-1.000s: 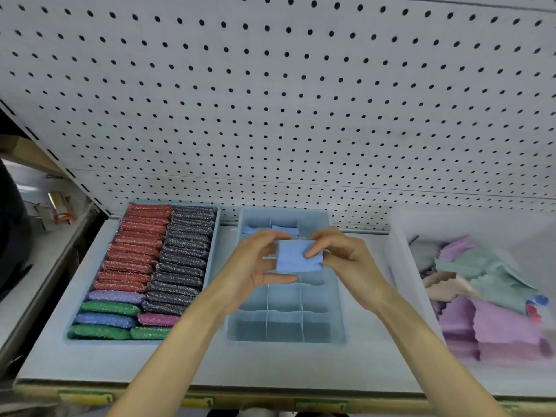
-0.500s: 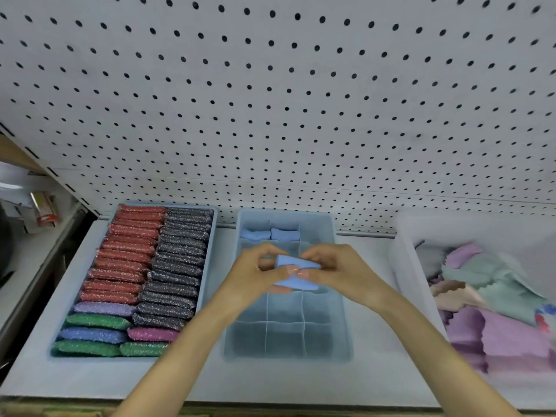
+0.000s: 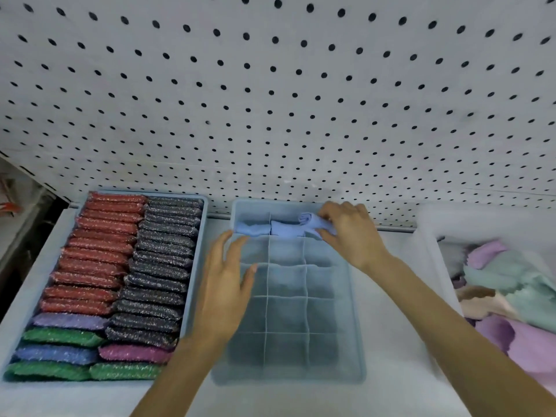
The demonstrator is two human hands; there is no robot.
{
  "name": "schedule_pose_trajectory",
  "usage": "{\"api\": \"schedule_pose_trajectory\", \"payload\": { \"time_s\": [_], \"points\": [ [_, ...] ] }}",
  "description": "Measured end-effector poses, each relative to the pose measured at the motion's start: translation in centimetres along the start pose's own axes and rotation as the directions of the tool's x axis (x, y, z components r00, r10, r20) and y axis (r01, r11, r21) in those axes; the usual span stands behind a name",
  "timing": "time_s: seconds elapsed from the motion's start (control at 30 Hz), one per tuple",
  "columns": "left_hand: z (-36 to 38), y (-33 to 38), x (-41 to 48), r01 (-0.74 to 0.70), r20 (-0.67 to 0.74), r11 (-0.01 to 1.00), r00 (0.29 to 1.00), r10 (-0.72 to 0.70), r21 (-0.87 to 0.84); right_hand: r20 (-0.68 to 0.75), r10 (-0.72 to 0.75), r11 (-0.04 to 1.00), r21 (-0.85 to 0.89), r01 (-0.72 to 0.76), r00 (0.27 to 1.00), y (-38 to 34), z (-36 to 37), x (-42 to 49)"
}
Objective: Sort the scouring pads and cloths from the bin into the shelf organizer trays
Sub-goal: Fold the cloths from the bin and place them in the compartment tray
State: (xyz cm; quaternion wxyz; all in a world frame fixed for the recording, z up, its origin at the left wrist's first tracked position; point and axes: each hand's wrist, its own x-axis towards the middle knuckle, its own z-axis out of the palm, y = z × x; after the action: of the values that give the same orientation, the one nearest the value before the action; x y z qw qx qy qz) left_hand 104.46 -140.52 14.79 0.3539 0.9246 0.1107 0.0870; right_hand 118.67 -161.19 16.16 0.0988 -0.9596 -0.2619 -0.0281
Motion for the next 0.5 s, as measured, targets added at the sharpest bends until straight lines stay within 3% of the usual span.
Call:
{"api": "schedule_pose_trajectory", "payload": {
  "time_s": [0.07,0.13,0.37,0.5],
  "points": [
    [0.9,-0.5,-0.5,0.074,0.070,0.995,0.995,-0.069,-0.074,0.030,-0.051,0.968,-0.244,0.057,0.998,-0.2,1.5,0.6],
    [1.4,-0.8,-0.7,0.102,0.105,0.991,0.990,-0.093,-0.083,0.065,-0.040,0.930,-0.362,0.061,0.997,-0.2,2.2,0.7],
    [1.6,-1.4,-0.5,0.165,0.067,0.969,0.986,-0.155,-0.186,0.200,-0.012,0.904,-0.417,0.096,0.980,-1.0,1.9,1.3],
    [1.7,-1.7,-0.6,0.195,0.070,0.957,0.980,-0.184,-0.216,0.348,0.036,0.853,-0.499,0.153,0.937,-1.3,2.2,2.1]
  ]
}}
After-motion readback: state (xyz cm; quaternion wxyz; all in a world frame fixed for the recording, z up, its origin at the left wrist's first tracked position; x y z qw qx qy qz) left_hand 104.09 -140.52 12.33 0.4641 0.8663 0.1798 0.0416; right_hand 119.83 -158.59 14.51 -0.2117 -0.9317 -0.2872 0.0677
